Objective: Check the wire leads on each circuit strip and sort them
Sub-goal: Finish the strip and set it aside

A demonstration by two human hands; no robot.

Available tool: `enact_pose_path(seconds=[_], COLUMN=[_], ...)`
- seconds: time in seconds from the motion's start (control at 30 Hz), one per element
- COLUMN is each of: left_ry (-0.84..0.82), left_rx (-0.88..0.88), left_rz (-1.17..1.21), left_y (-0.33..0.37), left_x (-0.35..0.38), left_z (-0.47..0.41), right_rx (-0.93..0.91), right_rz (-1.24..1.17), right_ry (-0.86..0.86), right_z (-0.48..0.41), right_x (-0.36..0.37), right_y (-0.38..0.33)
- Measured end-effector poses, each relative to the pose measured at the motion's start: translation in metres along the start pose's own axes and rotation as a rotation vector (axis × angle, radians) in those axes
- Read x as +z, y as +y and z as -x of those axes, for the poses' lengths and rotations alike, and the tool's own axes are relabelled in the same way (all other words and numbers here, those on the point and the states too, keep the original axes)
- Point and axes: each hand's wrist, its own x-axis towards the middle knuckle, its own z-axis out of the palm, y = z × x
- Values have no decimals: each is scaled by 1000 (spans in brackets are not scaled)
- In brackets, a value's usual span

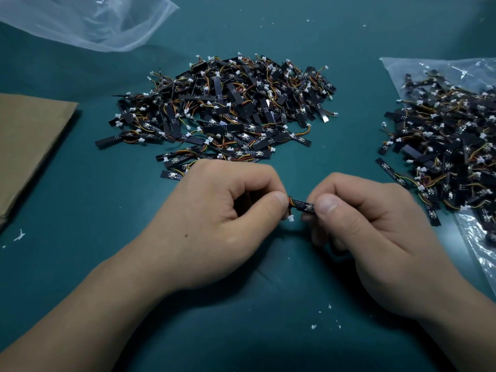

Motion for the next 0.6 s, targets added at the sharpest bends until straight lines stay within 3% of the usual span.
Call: enact_pose_path(seconds=[0.3, 0.37, 0.5, 0.6], left_ry=[54, 188, 487, 453], left_rx=[35, 38, 25, -66], left_rz=[10, -8, -251, -463], left_y=[-1, -2, -8, -16], left_x=[2, 2, -2, -5], left_z=[1, 1, -2, -4], right_rx=[-28, -48, -19, 34], right_rz=[-45, -89, -353, -299], right_ry=[-85, 42, 505, 438], right_z=[2, 2, -4, -5], right_x=[-2, 0, 0, 0], right_y=[3, 3, 6, 11])
